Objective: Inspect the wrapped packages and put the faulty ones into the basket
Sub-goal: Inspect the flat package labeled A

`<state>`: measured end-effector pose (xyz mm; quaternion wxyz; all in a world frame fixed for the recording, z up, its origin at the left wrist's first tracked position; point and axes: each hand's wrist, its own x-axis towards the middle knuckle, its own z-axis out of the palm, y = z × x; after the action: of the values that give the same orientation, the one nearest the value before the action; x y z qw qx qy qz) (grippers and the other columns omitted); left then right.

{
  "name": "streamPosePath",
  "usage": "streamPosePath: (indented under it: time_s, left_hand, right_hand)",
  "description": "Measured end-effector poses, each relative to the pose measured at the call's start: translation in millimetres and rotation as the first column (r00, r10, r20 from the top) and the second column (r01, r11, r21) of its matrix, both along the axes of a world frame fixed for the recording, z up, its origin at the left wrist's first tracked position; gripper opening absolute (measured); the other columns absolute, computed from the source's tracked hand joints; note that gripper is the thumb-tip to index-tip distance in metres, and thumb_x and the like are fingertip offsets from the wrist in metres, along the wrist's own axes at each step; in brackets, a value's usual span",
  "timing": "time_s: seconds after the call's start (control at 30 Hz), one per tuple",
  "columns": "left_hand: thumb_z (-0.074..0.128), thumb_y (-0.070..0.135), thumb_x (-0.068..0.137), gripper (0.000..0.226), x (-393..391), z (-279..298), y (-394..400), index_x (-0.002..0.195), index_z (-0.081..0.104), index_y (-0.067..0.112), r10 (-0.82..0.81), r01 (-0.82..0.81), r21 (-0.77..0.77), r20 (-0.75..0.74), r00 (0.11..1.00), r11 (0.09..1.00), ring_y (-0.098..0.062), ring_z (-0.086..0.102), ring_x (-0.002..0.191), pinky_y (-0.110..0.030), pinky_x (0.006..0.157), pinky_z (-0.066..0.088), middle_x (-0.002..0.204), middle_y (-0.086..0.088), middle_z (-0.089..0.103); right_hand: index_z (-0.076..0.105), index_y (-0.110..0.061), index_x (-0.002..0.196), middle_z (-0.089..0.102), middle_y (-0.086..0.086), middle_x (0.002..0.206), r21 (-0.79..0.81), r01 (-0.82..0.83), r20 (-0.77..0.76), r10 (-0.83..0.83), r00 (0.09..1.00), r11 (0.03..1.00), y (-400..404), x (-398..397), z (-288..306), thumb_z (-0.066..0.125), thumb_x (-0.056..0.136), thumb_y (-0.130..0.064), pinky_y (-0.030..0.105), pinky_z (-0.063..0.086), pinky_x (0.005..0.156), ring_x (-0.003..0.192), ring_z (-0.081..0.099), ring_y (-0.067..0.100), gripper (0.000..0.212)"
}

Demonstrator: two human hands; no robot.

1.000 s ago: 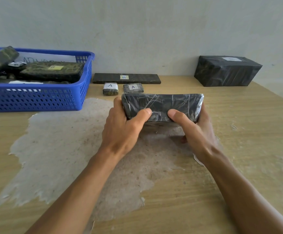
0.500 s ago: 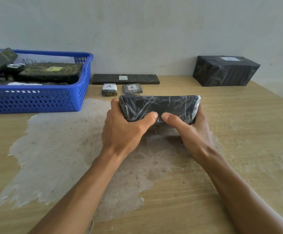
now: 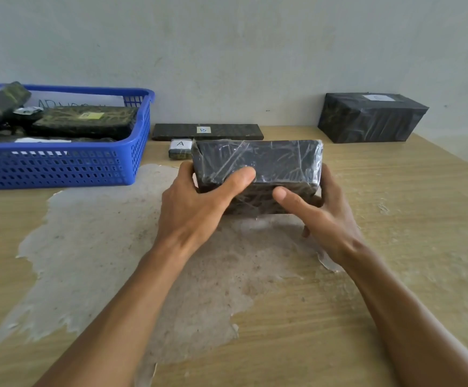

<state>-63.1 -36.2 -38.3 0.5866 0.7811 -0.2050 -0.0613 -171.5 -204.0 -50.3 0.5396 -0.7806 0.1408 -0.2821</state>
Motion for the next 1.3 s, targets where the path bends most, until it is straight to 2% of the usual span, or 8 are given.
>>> streamPosePath:
  time_s: [0.27, 0.4, 0.53, 0.7, 0.83, 0.93, 1.13, 1.3]
  left_hand:
    - [0.057, 0.088, 0.065, 0.073, 13, 3, 5, 0.118, 0.052, 0.039, -0.158, 0.155, 0.04, 0.112, 0.981, 0.987, 0.013, 0.043, 0.112, -0.012, 0.094, 0.035, 0.128, 0.006, 0.044]
    - [0.068, 0.064, 0.082, 0.059, 13, 1, 4, 0.128, 0.048, 0.034, -0.22, 0.236, -0.121, 0.137, 0.966, 0.964, 0.006, 0.061, 0.112, -0.024, 0.097, 0.048, 0.121, 0.019, 0.066]
    - [0.066, 0.055, 0.082, 0.059, 10, 2, 2, 0.131, 0.052, 0.024, -0.185, 0.215, -0.191, 0.165, 0.969, 0.958, 0.006, 0.064, 0.106, -0.016, 0.09, 0.05, 0.111, 0.024, 0.07]
    - [0.067, 0.052, 0.082, 0.056, 9, 0, 1, 0.128, 0.054, 0.024, -0.175, 0.2, -0.228, 0.128, 0.976, 0.953, 0.001, 0.067, 0.103, -0.025, 0.093, 0.054, 0.109, 0.019, 0.072]
    - [0.06, 0.051, 0.091, 0.043, 10, -3, 1, 0.127, 0.054, 0.029, -0.215, 0.233, -0.173, 0.118, 0.969, 0.957, 0.0, 0.066, 0.107, -0.034, 0.097, 0.054, 0.112, 0.018, 0.07]
    - [0.053, 0.046, 0.093, 0.037, 11, -3, 1, 0.128, 0.054, 0.032, -0.224, 0.243, -0.184, 0.118, 0.967, 0.952, -0.005, 0.062, 0.116, -0.041, 0.105, 0.048, 0.119, 0.013, 0.069]
    - [0.055, 0.047, 0.091, 0.029, 11, 1, 1, 0.118, 0.059, 0.036, -0.186, 0.203, -0.231, 0.093, 0.978, 0.952, -0.011, 0.064, 0.114, -0.047, 0.104, 0.049, 0.116, 0.011, 0.071]
    - [0.061, 0.044, 0.087, 0.035, 13, -1, 3, 0.121, 0.058, 0.034, -0.252, 0.261, -0.171, 0.071, 0.965, 0.95, -0.01, 0.067, 0.109, -0.044, 0.099, 0.053, 0.113, 0.01, 0.071]
  right_hand:
    - [0.061, -0.023, 0.117, 0.073, -0.007, 0.101, -0.05, 0.142, 0.02, -0.141, 0.99, 0.989, 1, 5, -5, 0.067, 0.071, -0.076, 0.035, 0.059, 0.075, 0.092, 0.07, 0.008, 0.071]
    - [0.062, -0.023, 0.113, 0.072, -0.004, 0.104, -0.067, 0.155, -0.037, -0.157, 0.987, 0.986, 1, 5, -6, 0.055, 0.072, -0.088, 0.049, 0.058, 0.088, 0.099, 0.069, 0.015, 0.077]
    - [0.059, -0.01, 0.107, 0.066, 0.02, 0.099, -0.102, 0.157, -0.035, -0.161, 0.986, 0.982, 4, 4, -3, 0.042, 0.073, -0.094, 0.059, 0.054, 0.077, 0.09, 0.062, 0.039, 0.092]
    - [0.059, -0.011, 0.117, 0.066, 0.021, 0.113, -0.055, 0.172, -0.078, -0.176, 0.981, 0.984, 2, 6, -4, 0.038, 0.074, -0.095, 0.044, 0.046, 0.073, 0.098, 0.062, 0.041, 0.097]
    - [0.059, -0.002, 0.104, 0.063, 0.028, 0.101, -0.067, 0.183, -0.062, -0.187, 0.98, 0.981, 0, 3, 0, 0.039, 0.07, -0.096, 0.049, 0.049, 0.066, 0.077, 0.055, 0.029, 0.102]
    - [0.06, -0.001, 0.104, 0.066, 0.025, 0.099, -0.065, 0.192, -0.055, -0.195, 0.979, 0.979, -1, 2, 1, 0.041, 0.077, -0.09, 0.054, 0.053, 0.075, 0.081, 0.061, 0.036, 0.095]
    - [0.056, -0.002, 0.103, 0.057, 0.031, 0.094, -0.021, 0.146, -0.033, -0.147, 0.989, 0.989, -1, 3, 3, 0.038, 0.083, -0.074, 0.042, 0.039, 0.062, 0.074, 0.051, 0.035, 0.077]
    - [0.054, -0.001, 0.098, 0.052, 0.013, 0.083, 0.004, 0.145, -0.073, -0.144, 0.987, 0.989, -6, 1, 2, 0.042, 0.091, -0.067, 0.031, 0.041, 0.053, 0.07, 0.051, 0.027, 0.067]
